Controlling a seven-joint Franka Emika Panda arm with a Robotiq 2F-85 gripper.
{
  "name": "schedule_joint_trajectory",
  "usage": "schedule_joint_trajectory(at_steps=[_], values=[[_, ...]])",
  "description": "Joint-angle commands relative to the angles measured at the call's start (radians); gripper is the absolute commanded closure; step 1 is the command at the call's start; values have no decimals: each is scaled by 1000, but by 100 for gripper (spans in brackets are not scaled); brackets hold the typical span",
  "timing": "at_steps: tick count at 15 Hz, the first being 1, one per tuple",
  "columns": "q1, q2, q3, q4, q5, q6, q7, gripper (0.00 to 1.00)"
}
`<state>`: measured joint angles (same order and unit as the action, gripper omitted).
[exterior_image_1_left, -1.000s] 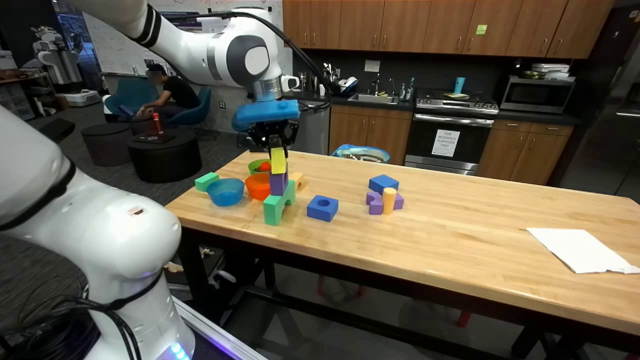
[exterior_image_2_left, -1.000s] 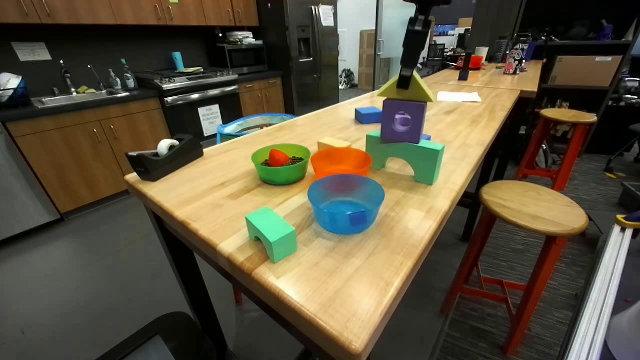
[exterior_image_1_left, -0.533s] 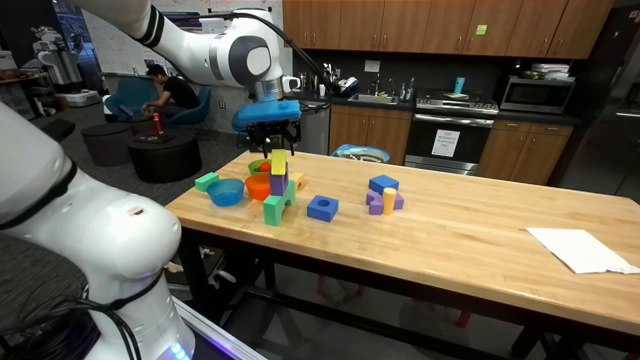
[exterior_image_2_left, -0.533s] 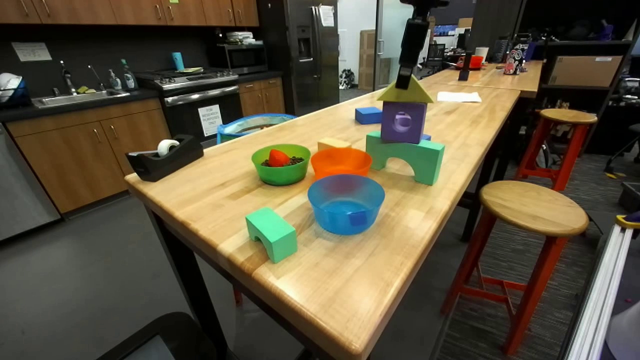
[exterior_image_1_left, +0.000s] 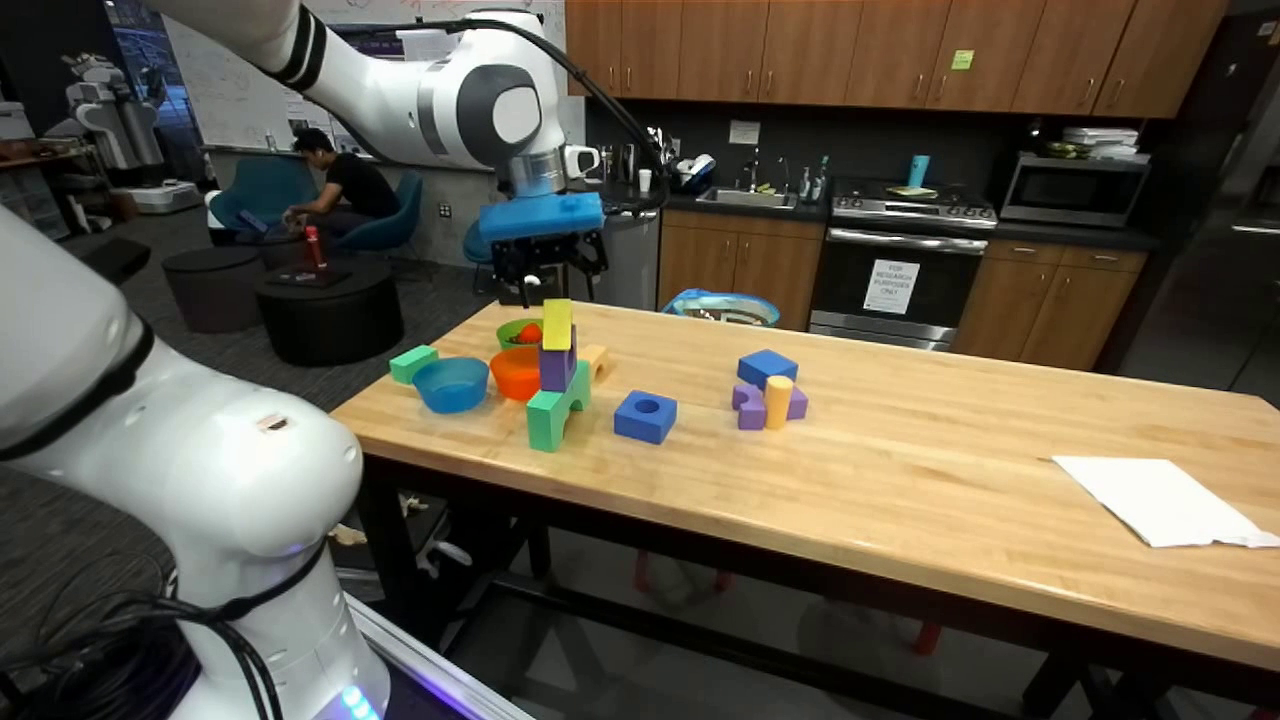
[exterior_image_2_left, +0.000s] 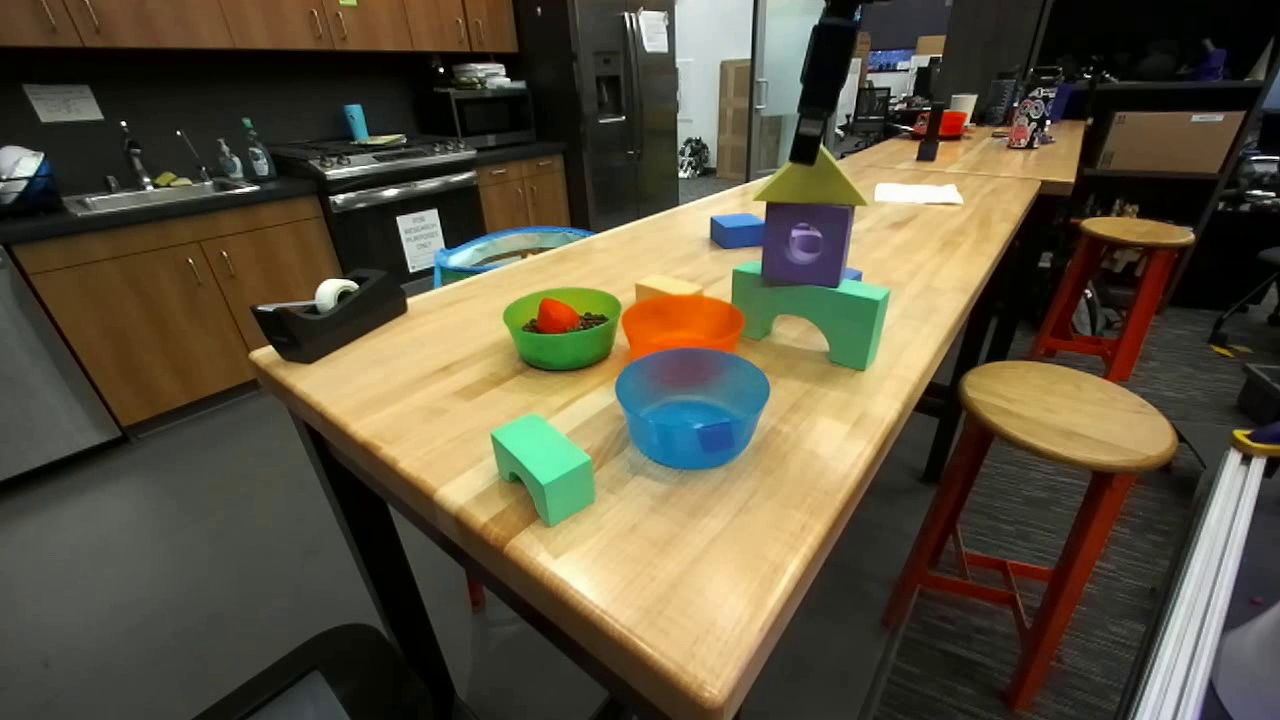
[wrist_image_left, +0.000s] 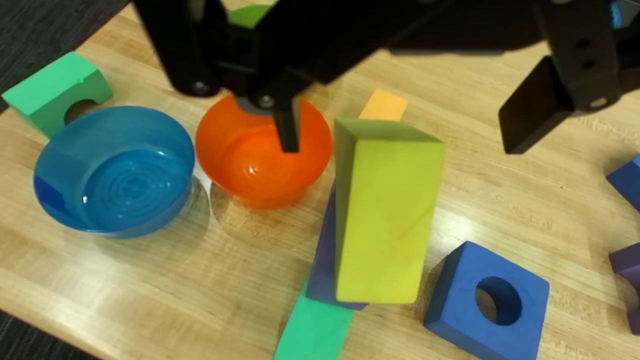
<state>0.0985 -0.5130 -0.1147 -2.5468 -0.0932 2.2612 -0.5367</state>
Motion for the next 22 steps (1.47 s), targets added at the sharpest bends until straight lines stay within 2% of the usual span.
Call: schedule_joint_trajectory(at_steps=[1, 8, 11, 16, 22], values=[[14, -49, -12, -7, 4, -9, -61, 0], [25, -153, -21, -35, -10, -8, -228, 0], [41, -190, -59, -43, -5, -19, -369, 0], [25, -227, -171, -33, -24, -73, -699, 0], [-54, -214, -328, 16, -41, -114, -1121, 0]])
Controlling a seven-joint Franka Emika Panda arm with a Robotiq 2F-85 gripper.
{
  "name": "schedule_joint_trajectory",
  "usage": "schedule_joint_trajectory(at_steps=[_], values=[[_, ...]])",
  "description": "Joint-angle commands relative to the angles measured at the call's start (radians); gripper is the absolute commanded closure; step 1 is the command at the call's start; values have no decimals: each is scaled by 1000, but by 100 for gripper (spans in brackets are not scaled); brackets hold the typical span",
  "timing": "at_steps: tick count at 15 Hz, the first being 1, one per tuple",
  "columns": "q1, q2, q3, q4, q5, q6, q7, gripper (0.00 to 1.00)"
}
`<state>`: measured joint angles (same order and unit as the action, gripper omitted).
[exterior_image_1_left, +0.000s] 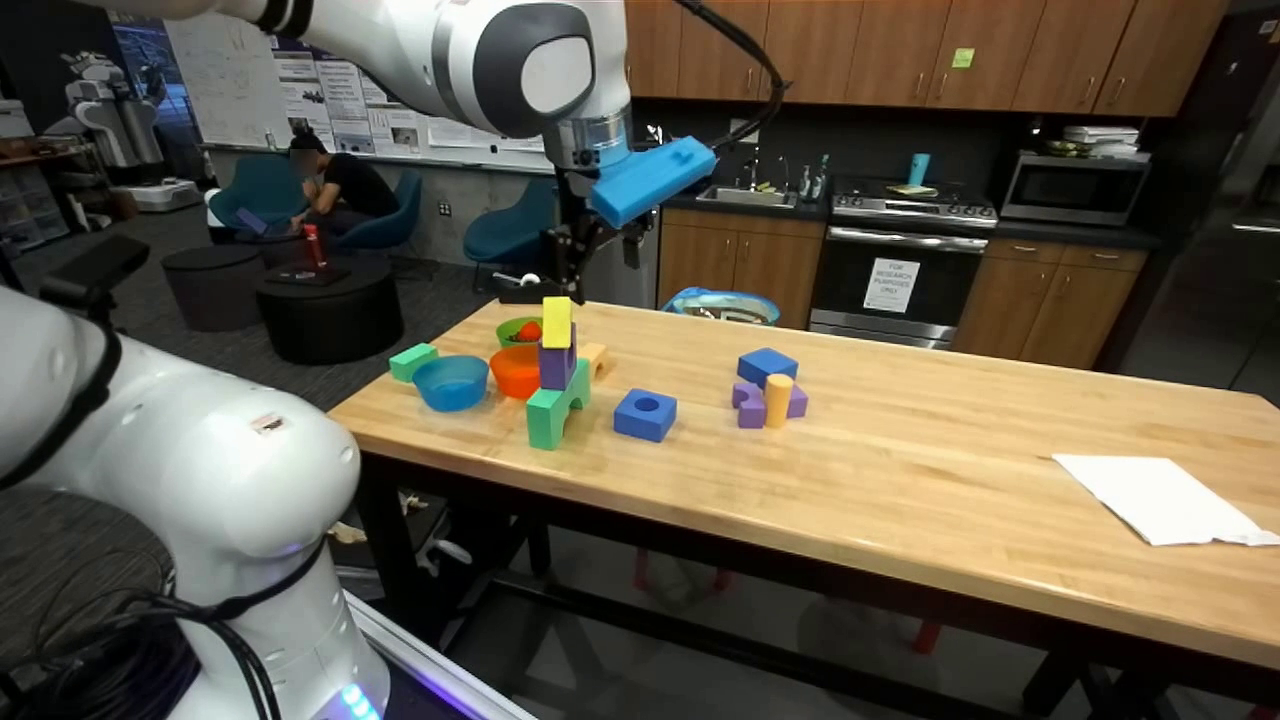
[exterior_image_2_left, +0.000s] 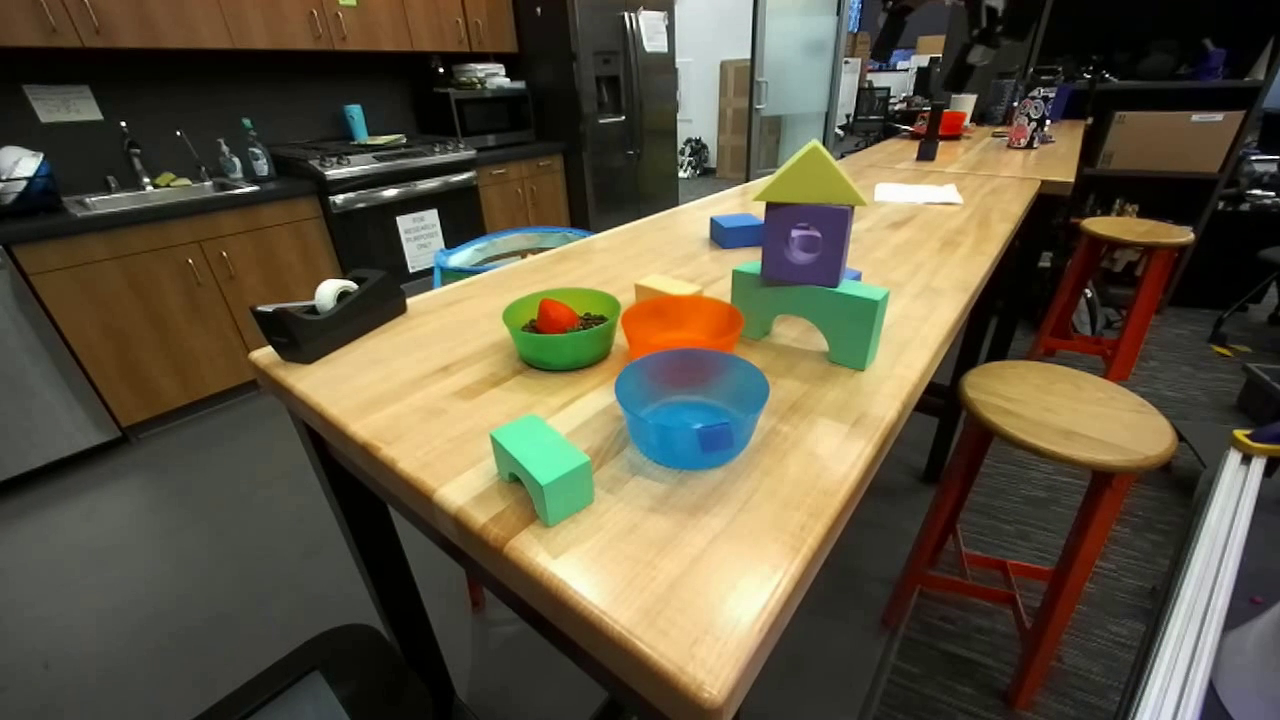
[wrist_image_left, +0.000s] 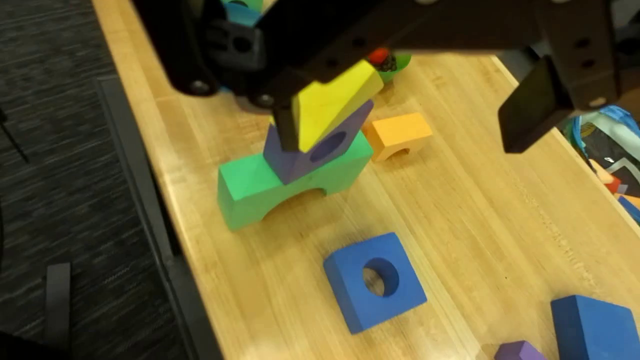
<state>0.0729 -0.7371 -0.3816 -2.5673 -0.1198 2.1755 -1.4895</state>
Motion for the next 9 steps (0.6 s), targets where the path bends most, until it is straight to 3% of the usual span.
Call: schedule_joint_trajectory(at_steps=[1, 5, 9], values=[[-39, 31, -89, 54, -10, -26, -238, 0], [-57, 112, -166, 107, 13, -3, -473, 0], [-54, 206, -200, 155, 48, 2, -659, 0]])
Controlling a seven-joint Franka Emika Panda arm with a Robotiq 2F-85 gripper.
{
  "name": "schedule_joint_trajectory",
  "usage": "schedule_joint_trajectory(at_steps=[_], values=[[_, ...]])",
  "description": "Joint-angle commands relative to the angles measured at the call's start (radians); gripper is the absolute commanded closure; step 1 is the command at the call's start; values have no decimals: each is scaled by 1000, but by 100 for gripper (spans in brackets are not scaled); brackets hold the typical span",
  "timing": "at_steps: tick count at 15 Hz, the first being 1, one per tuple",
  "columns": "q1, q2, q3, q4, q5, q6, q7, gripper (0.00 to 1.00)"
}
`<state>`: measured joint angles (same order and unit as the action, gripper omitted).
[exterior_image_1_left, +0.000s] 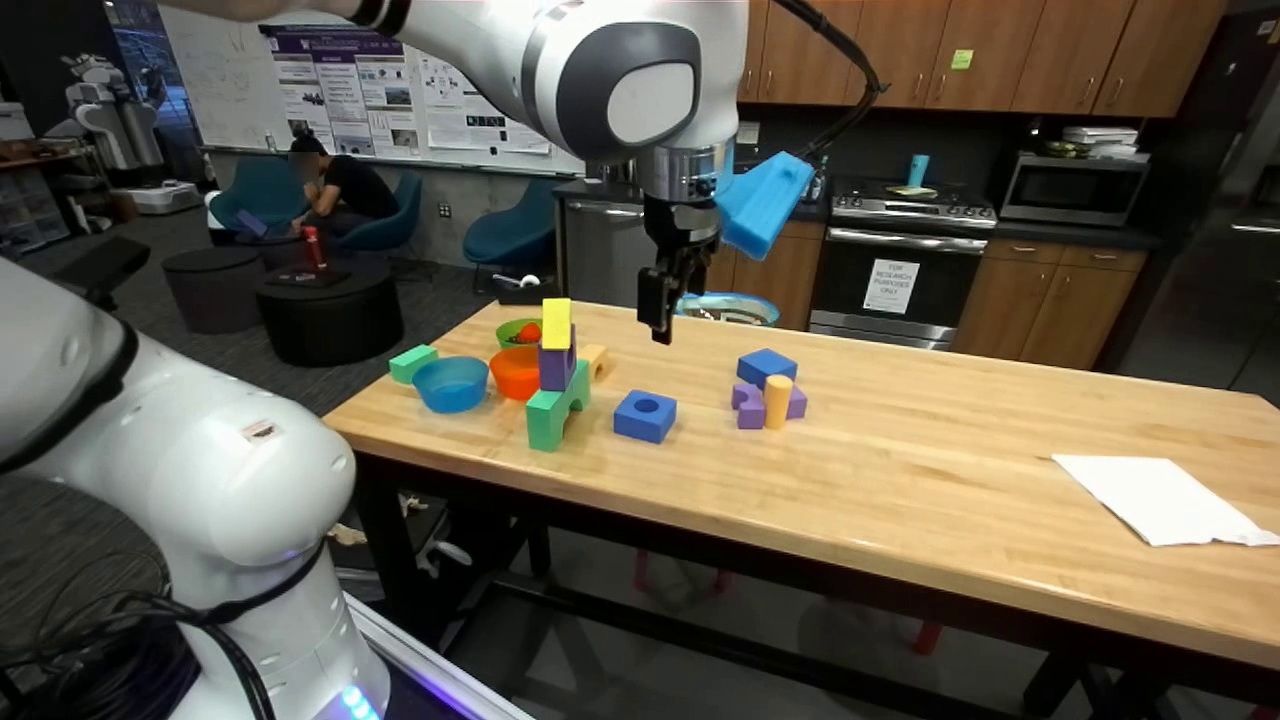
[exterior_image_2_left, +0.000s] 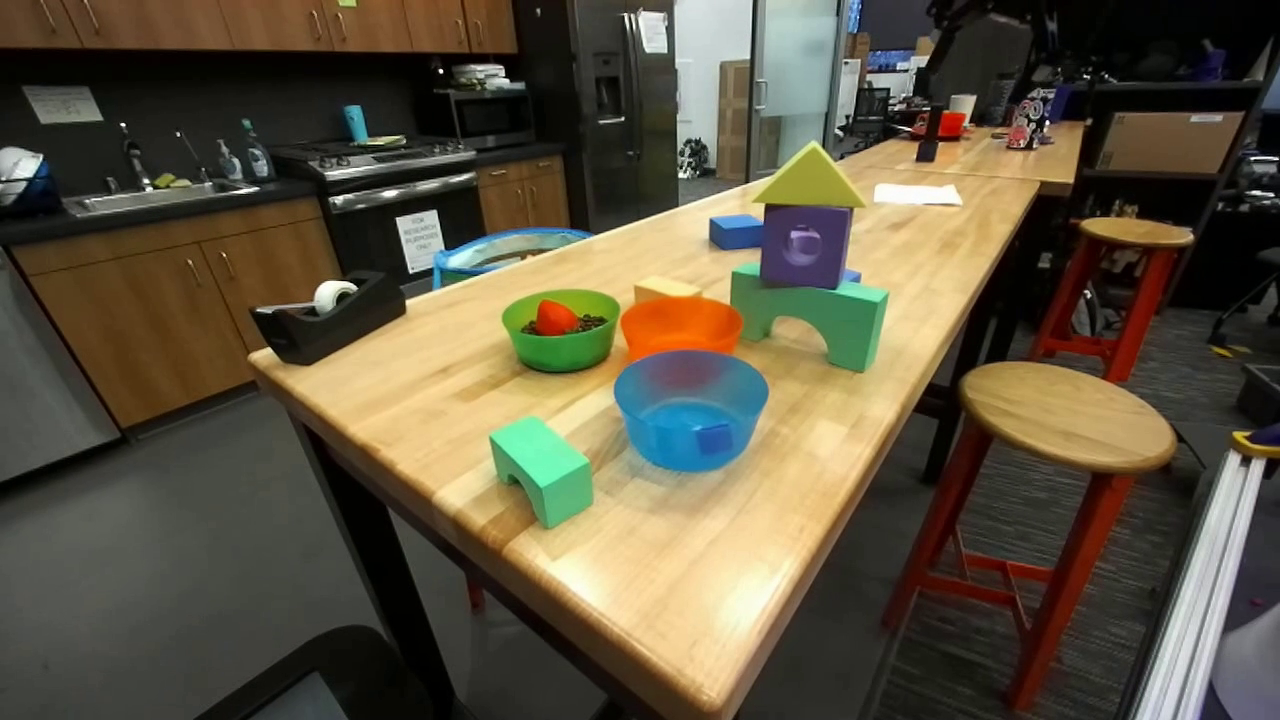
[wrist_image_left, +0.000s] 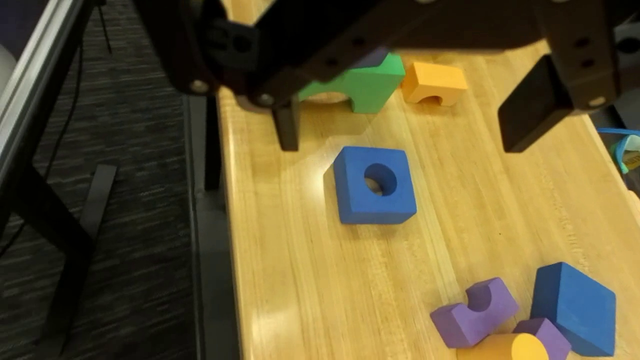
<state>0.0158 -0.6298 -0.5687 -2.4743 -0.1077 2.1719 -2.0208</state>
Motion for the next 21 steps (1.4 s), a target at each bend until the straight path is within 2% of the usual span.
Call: schedule_joint_trajectory(at_steps=[1, 9, 13, 14, 17, 21], values=[[1, 124, -14, 73, 49, 11, -166, 0], [-41, 274, 14, 155, 156, 23, -405, 0], [-88, 341, 27, 225, 141, -1, -510, 0], [-103, 300, 53, 169, 163, 18, -469, 0], [-130, 313, 75, 173, 167, 17, -475, 0], [-133, 313, 86, 171, 166, 17, -474, 0]])
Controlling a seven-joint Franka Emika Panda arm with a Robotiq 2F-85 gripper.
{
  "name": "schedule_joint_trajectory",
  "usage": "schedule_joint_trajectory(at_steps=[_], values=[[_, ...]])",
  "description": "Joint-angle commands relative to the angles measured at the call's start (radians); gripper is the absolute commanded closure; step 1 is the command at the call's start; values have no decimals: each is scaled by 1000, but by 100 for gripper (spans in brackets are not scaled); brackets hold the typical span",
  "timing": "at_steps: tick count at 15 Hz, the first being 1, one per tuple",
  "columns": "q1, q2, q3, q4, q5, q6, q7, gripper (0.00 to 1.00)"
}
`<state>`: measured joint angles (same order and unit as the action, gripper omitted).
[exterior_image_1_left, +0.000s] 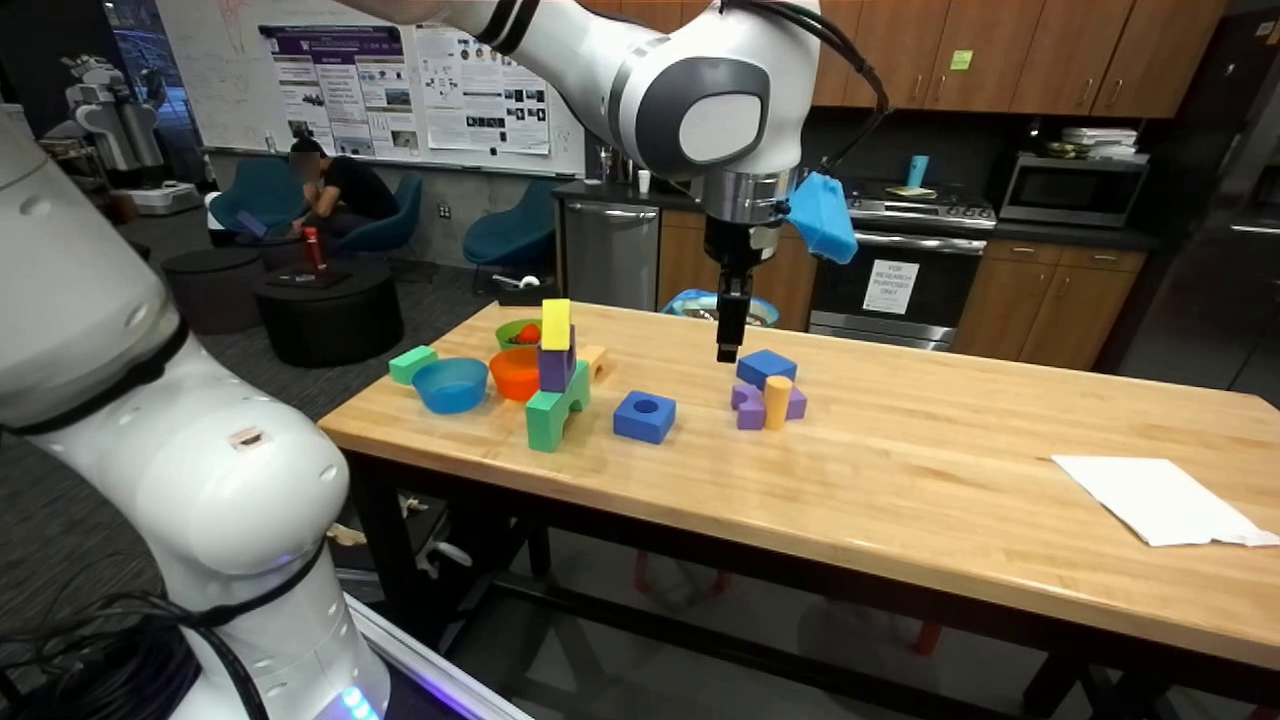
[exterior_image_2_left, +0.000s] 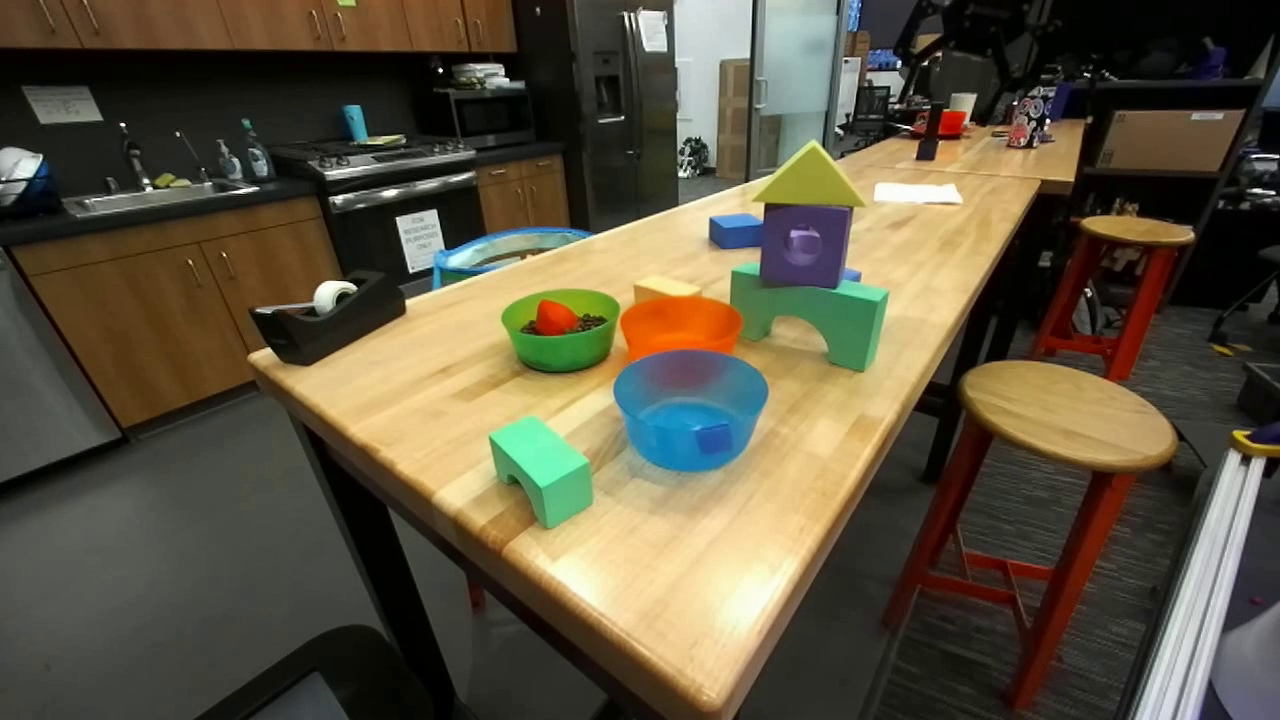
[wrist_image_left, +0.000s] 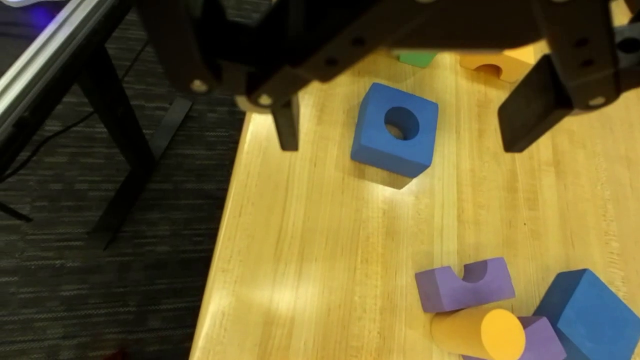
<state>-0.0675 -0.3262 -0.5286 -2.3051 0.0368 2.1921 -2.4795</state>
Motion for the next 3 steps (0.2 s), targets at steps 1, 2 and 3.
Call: schedule_joint_trajectory(at_steps=[1, 2, 3], values=[[-50, 9, 46, 2, 22, -3, -16, 0], [-50, 9, 46, 2, 22, -3, -15, 0], [-50, 9, 46, 2, 22, -3, -15, 0]])
